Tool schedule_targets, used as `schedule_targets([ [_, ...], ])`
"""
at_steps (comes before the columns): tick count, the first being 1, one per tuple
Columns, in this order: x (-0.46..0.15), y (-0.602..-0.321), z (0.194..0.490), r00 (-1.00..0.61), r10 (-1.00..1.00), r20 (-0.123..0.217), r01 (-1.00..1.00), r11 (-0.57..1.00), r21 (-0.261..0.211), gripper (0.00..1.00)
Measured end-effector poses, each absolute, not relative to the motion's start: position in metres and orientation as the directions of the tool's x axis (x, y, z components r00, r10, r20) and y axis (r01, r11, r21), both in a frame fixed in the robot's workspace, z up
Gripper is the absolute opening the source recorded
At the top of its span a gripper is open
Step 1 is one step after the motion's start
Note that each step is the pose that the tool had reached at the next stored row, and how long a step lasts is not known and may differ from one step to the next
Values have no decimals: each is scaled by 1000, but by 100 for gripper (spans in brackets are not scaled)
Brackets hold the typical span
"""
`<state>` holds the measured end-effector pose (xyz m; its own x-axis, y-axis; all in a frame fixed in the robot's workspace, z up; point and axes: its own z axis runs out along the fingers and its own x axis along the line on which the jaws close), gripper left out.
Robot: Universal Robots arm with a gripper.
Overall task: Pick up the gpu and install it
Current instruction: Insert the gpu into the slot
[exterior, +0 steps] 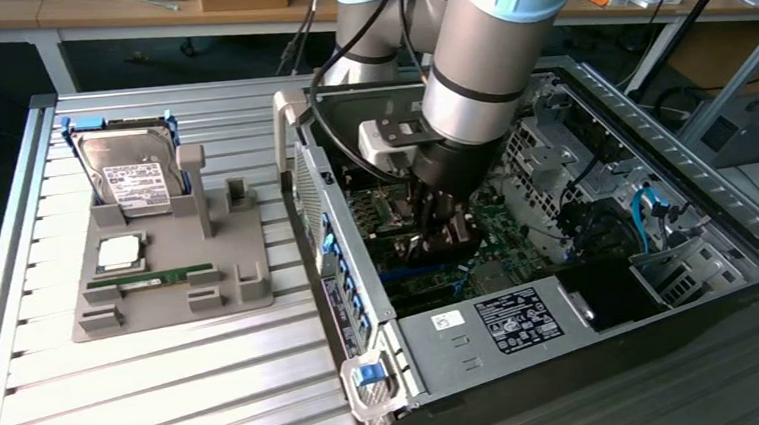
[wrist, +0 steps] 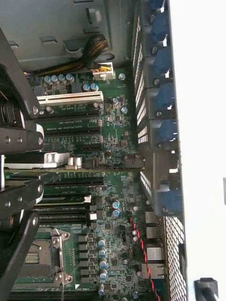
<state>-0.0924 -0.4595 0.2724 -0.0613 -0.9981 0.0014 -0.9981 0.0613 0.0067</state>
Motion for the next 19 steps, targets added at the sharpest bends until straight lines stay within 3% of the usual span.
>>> schedule_targets([
  [19,-94,-459,263,-61,-998,1,-998,61,7,27],
])
